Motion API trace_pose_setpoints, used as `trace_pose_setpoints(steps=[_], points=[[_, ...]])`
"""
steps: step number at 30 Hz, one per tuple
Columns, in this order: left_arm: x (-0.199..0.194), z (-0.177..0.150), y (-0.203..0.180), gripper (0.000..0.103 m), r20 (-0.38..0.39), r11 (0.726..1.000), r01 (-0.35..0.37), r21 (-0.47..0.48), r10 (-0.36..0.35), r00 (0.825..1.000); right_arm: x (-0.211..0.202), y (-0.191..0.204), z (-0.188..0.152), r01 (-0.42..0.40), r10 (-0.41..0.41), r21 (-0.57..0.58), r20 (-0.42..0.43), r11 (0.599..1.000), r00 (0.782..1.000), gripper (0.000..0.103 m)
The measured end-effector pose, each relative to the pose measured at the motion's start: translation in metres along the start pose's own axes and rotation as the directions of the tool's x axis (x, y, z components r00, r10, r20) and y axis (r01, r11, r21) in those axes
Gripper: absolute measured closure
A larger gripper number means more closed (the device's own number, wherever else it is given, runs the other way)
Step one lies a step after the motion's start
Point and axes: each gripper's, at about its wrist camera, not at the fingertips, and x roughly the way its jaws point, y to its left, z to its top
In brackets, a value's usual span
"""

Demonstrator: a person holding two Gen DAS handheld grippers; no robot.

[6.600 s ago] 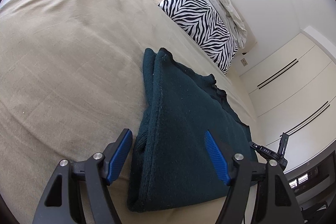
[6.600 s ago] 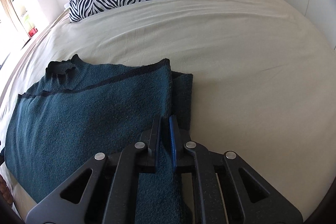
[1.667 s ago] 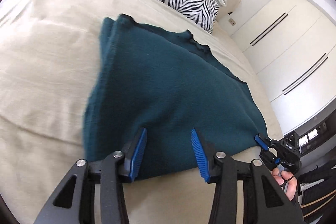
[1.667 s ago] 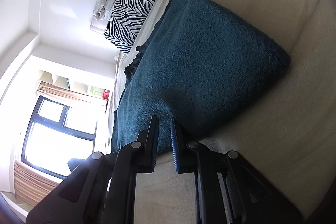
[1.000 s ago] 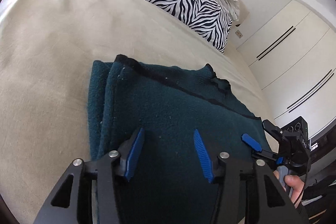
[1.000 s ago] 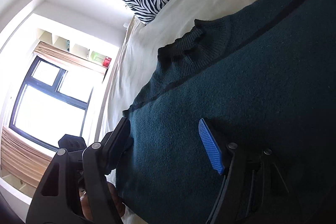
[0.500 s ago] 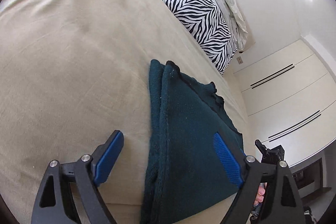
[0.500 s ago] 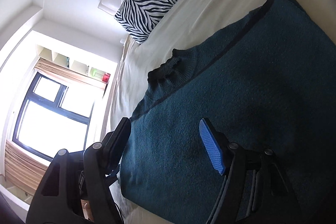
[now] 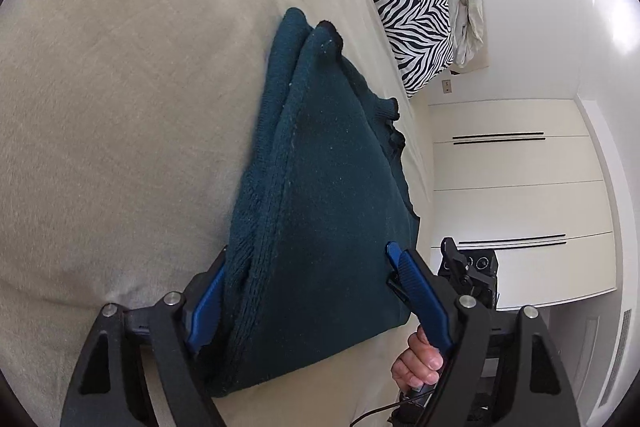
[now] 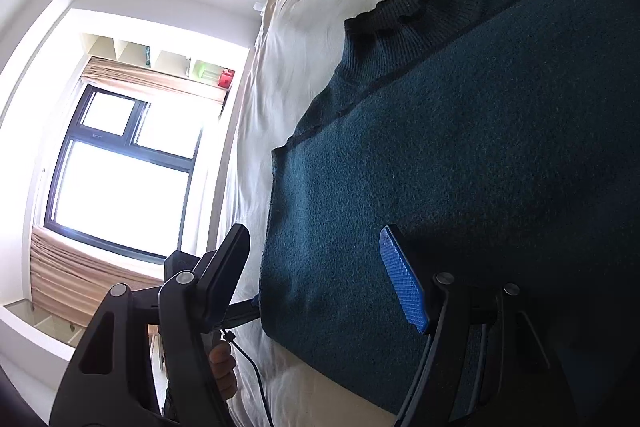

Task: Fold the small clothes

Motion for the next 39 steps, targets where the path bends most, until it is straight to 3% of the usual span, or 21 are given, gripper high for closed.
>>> trace_pose_setpoints(steps=[3,5,6,8,12,19,25,29,32,36,39], points=[[-0.001,0.0,0.012,0.039,-0.004,0.995,0.055,-0.079,-0.055,0.998,0.013,0.009,-0.002,-0.008,0.008,-0.006,-0.03,1.0,1.0,0.035],[-0.001,-0.002,0.023,0.064,-0.01,0.991,0.069,-0.112,-0.071,0.997,0.025,0.016,-0.001,-0.008,0.007,-0.018,-0.051,1.0,0.999,0.035],[0.0,-0.002,0.027,0.069,-0.009,0.991,0.067,-0.114,-0.068,0.998,0.031,0.019,-0.001,-0.008,0.007,-0.024,-0.061,1.0,0.998,0.035],[0.0,-0.003,0.035,0.09,0.005,0.987,0.084,-0.14,-0.084,0.996,0.043,0.026,0.001,-0.001,-0.002,-0.037,-0.086,0.999,0.996,0.035],[-0.007,-0.006,0.043,0.09,0.05,0.979,0.134,-0.157,-0.127,0.991,0.067,0.02,0.006,0.054,-0.058,-0.036,-0.133,0.998,0.989,0.037],[-0.008,-0.01,0.017,0.092,0.075,0.99,0.117,-0.083,-0.111,0.991,0.071,0.012,0.0,0.024,-0.03,-0.059,-0.105,0.998,0.994,0.037],[0.002,-0.019,-0.061,0.092,0.067,0.994,0.059,0.087,-0.065,0.996,0.036,-0.011,0.013,-0.131,0.139,0.121,-0.062,0.984,0.988,0.037],[0.045,-0.033,-0.121,0.092,0.017,0.98,0.048,0.194,-0.052,0.999,-0.019,-0.034,0.03,-0.234,0.232,0.176,0.034,0.956,0.972,0.034],[0.097,-0.049,-0.153,0.092,-0.044,0.967,0.055,0.249,-0.045,0.998,-0.062,-0.058,0.041,-0.27,0.254,0.208,0.101,0.94,0.962,0.03],[0.176,-0.074,-0.173,0.092,-0.122,0.951,0.045,0.305,-0.008,0.992,-0.111,-0.1,0.05,-0.275,0.235,0.261,0.172,0.925,0.957,0.027],[0.226,-0.087,-0.164,0.083,-0.168,0.953,0.02,0.301,0.033,0.985,-0.137,-0.129,0.053,-0.285,0.23,0.307,0.202,0.908,0.952,0.028]])
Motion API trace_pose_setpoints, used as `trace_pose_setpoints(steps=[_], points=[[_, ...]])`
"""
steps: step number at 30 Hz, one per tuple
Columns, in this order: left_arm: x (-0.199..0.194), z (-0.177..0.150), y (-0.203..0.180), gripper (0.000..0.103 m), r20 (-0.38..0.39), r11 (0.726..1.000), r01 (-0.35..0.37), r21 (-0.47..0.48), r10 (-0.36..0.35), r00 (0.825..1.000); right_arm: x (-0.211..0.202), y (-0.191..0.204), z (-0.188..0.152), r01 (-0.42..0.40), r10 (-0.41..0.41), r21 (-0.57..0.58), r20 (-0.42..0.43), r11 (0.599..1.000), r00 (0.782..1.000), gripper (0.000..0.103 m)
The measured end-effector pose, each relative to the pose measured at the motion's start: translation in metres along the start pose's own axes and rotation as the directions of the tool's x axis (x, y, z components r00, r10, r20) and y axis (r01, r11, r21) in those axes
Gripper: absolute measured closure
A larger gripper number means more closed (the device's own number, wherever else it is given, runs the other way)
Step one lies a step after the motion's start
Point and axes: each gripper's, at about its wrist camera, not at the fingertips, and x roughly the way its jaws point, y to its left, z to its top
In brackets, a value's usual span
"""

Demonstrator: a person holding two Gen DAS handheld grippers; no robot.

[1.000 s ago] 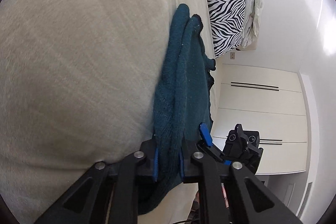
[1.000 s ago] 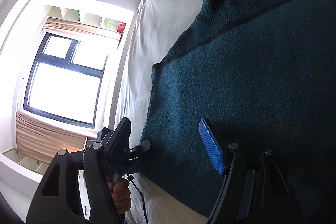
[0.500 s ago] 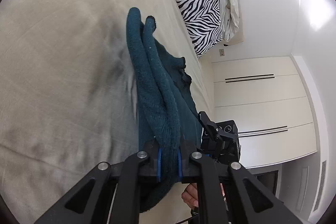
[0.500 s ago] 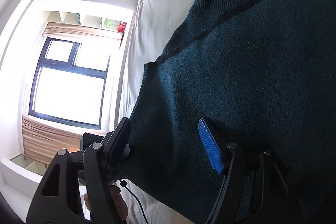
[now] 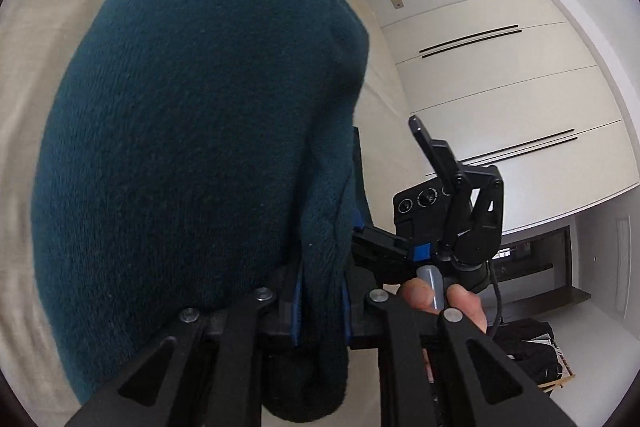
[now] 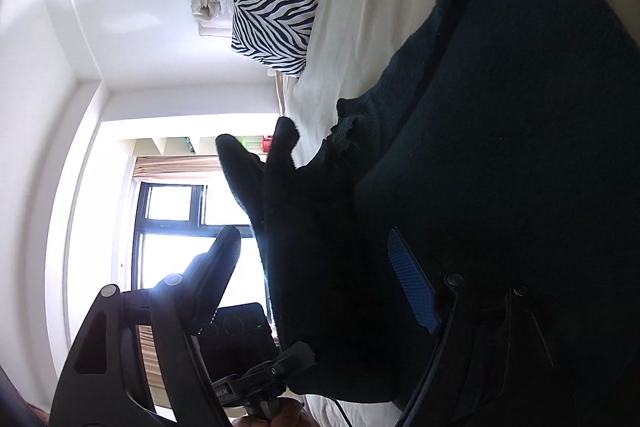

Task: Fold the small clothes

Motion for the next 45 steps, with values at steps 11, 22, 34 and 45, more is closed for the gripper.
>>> trace_pose_setpoints(steps=[11,22,34,45], points=[[-0.062,-0.023,-0.001,0.032,0.098,0.994,0.073,0.077,-0.08,0.992,0.001,0.007,-0.004,0.149,-0.152,-0.067,-0.054,0.987,0.987,0.028],[-0.074,-0.031,0.019,0.032,0.115,0.996,0.035,0.081,-0.044,0.992,0.022,0.022,-0.023,0.377,-0.397,-0.174,-0.097,0.91,0.913,0.029],[-0.073,-0.027,0.004,0.032,0.121,0.994,-0.01,0.105,-0.003,0.993,0.017,0.037,-0.03,0.481,-0.511,-0.297,-0.028,0.825,0.859,0.089],[-0.043,-0.017,-0.038,0.032,0.07,0.977,-0.026,0.21,0.012,0.997,-0.081,0.044,-0.003,0.53,-0.537,-0.299,0.065,0.794,0.841,0.089]])
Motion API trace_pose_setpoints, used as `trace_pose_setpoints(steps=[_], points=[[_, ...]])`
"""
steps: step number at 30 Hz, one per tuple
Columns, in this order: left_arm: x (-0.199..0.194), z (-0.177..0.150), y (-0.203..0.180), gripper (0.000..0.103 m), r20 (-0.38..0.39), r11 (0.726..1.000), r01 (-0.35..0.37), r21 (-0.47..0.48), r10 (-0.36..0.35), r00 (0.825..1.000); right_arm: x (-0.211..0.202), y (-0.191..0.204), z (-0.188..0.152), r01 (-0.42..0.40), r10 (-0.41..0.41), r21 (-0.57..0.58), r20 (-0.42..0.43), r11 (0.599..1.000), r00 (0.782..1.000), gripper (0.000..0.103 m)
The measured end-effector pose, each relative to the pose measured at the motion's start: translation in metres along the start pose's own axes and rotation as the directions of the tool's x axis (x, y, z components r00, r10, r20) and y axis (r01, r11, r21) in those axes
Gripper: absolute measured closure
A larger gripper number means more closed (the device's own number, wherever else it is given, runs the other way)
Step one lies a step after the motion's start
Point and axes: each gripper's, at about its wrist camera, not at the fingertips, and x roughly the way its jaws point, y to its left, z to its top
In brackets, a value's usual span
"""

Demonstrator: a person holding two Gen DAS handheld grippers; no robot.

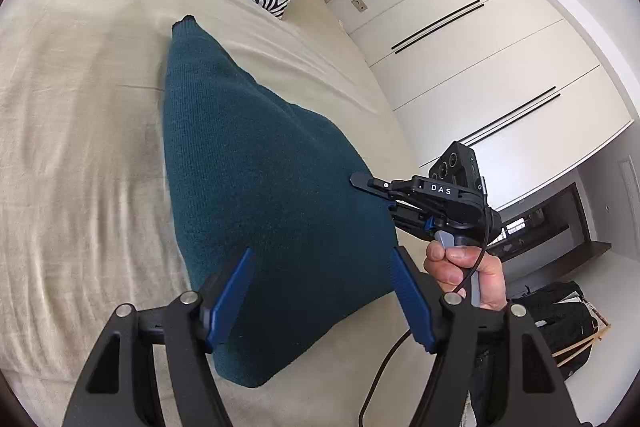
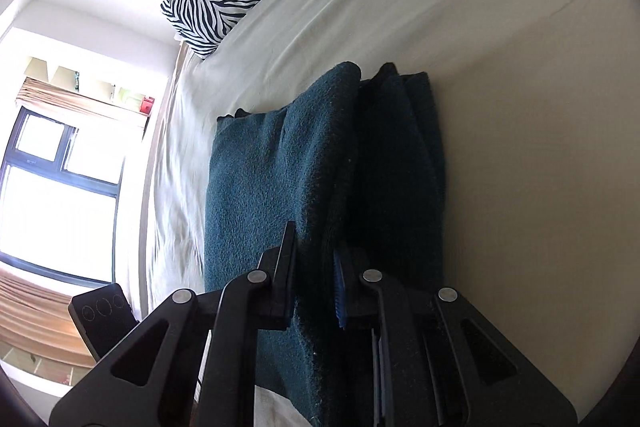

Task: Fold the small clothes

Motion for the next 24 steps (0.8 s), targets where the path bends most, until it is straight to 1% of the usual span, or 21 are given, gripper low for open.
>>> trace_pose_setpoints(steps=[2,5,8,12,15,16,17,19,20,21,22,23,24], points=[[0.006,0.002,-0.007,0.032,-0.013,1.0,-0.006,0.021,0.006,1.0,-0.007,-0.013,-0.002,0.006,-0.006,0.013,0.011,1.0,1.0,0.089],[0.014,0.0,-0.018,0.032,-0.034,0.999,-0.015,0.046,0.017,0.999,-0.01,-0.033,-0.006,0.013,-0.013,0.032,0.001,0.999,1.0,0.089],[0.022,0.0,-0.022,0.032,-0.05,0.998,-0.03,0.064,0.033,0.998,-0.002,-0.041,-0.005,0.009,-0.009,0.045,-0.004,0.999,1.0,0.089],[0.032,0.01,-0.024,0.032,-0.05,0.996,-0.047,0.072,0.05,0.997,0.011,-0.063,-0.007,-0.041,0.041,0.089,0.004,0.995,0.999,0.089],[0.032,0.019,-0.026,0.032,-0.034,0.995,-0.062,0.084,0.065,0.997,0.011,-0.075,-0.012,-0.093,0.091,0.109,0.021,0.99,0.996,0.089],[0.03,0.024,-0.027,0.032,-0.025,0.994,-0.063,0.092,0.065,0.998,0.009,-0.076,-0.011,-0.099,0.097,0.118,0.023,0.988,0.995,0.088],[0.028,0.029,-0.028,0.032,-0.016,0.993,-0.065,0.103,0.067,0.998,0.007,-0.075,-0.012,-0.086,0.084,0.125,0.025,0.988,0.996,0.086],[0.025,0.041,-0.034,0.032,0.005,0.99,-0.074,0.124,0.074,0.997,-0.005,-0.067,-0.009,-0.028,0.022,0.114,0.053,0.993,0.998,0.083],[0.025,0.048,-0.036,0.032,0.014,0.988,-0.079,0.131,0.078,0.997,-0.013,-0.06,-0.007,-0.002,-0.006,0.093,0.084,0.996,0.996,0.083],[0.026,0.055,-0.039,0.032,0.021,0.987,-0.084,0.139,0.082,0.996,-0.025,-0.053,-0.005,0.001,-0.01,0.071,0.123,0.997,0.992,0.082],[0.028,0.063,-0.041,0.032,0.025,0.985,-0.09,0.149,0.088,0.996,-0.035,-0.046,-0.002,-0.029,0.02,0.054,0.156,0.998,0.988,0.082],[0.032,0.07,-0.042,0.032,0.026,0.982,-0.1,0.161,0.097,0.995,-0.042,-0.038,0.002,-0.082,0.074,0.036,0.175,0.996,0.982,0.082],[0.036,0.078,-0.042,0.032,0.025,0.979,-0.109,0.174,0.107,0.994,-0.042,-0.03,0.008,-0.13,0.125,0.016,0.17,0.991,0.977,0.082]])
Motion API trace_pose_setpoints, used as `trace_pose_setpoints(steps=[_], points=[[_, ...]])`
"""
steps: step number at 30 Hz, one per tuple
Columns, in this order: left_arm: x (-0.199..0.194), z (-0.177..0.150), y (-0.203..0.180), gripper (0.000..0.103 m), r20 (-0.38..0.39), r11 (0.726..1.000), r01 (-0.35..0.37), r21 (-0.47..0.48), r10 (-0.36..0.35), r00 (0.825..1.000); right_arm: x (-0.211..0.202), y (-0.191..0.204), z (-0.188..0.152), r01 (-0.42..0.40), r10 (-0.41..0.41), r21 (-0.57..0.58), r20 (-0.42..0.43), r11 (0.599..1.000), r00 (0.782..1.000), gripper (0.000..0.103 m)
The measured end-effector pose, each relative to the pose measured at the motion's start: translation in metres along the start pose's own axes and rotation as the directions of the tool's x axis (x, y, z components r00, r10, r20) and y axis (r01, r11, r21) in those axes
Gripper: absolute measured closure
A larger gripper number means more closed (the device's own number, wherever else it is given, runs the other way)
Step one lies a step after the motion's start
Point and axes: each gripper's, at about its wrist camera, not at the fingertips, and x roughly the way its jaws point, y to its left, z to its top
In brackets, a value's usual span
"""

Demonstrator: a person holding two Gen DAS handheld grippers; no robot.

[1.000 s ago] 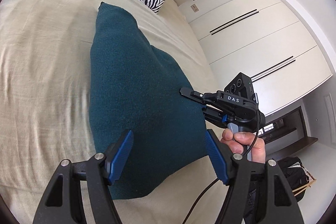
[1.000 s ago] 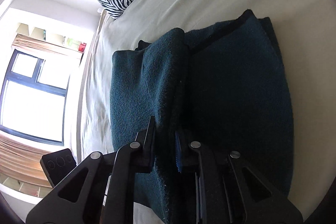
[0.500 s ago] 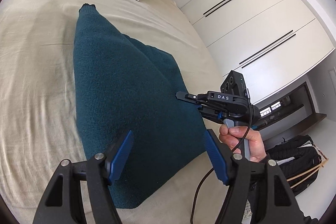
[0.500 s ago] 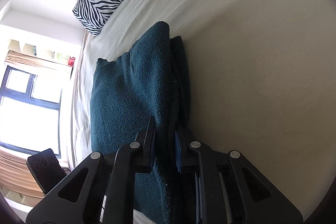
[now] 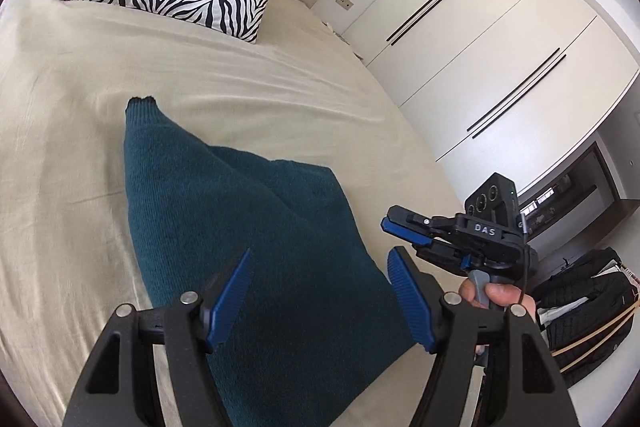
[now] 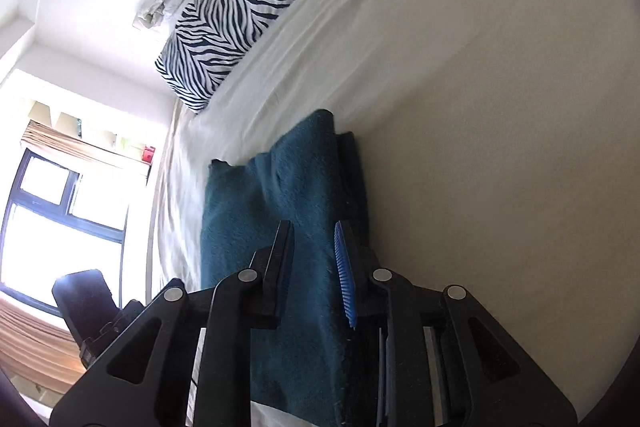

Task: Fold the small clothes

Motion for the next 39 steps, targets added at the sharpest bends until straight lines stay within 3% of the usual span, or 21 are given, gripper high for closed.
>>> trace_pose_setpoints(steps=[4,6,8,12,17,19,25,28,32,34,38,39], points=[[0.032,0.025,0.012,0.032,-0.036,0.995,-0.098,0.023,0.099,0.994,0.048,0.027,0.02,-0.032,0.029,-0.024,-0.123,0.999,0.992,0.082],[0.054,0.027,0.03,0.033,-0.099,0.992,-0.13,-0.007,0.129,0.987,0.076,0.023,0.022,-0.012,0.014,0.012,-0.167,1.0,0.986,0.082],[0.072,0.025,0.047,0.041,-0.141,0.987,-0.159,-0.025,0.154,0.978,0.097,0.011,0.022,0.044,-0.036,0.04,-0.182,0.998,0.983,0.082],[0.08,0.017,0.06,0.044,-0.12,0.989,-0.145,-0.013,0.142,0.983,0.106,-0.014,0.025,0.006,0.007,0.082,-0.16,0.997,0.987,0.093],[0.087,0.018,0.056,0.046,-0.136,0.981,-0.192,0.031,0.195,0.971,0.098,-0.027,0.032,0.021,-0.01,0.093,-0.124,0.995,0.992,0.098],[0.077,0.016,0.051,0.045,-0.131,0.979,-0.198,0.041,0.202,0.971,0.077,-0.02,0.027,0.036,-0.029,0.072,-0.09,0.997,0.996,0.092],[0.007,-0.024,0.009,0.045,-0.036,0.979,-0.188,0.083,0.192,0.981,0.01,0.009,-0.024,-0.071,0.066,-0.047,-0.1,0.996,0.993,0.092],[0.003,-0.055,0.0,0.045,-0.046,0.974,-0.195,0.114,0.202,0.978,0.001,0.011,-0.056,-0.097,0.085,-0.069,-0.154,0.993,0.984,0.092],[0.022,-0.076,0.011,0.045,-0.069,0.973,-0.199,0.121,0.208,0.976,0.009,-0.03,-0.088,0.004,-0.006,-0.013,-0.189,1.0,0.982,0.092],[0.02,-0.078,0.007,0.045,-0.068,0.968,-0.207,0.142,0.218,0.974,-0.002,-0.047,-0.095,-0.043,0.049,0.039,-0.156,0.998,0.986,0.093],[-0.007,-0.071,0.01,0.042,-0.02,0.981,-0.171,0.088,0.174,0.985,-0.029,-0.039,-0.095,-0.011,0.01,-0.006,-0.111,1.0,0.994,0.09],[-0.018,-0.069,0.01,0.038,0.015,0.981,-0.174,0.083,0.174,0.985,-0.036,-0.036,-0.092,0.001,-0.004,-0.02,-0.099,1.0,0.995,0.082]])
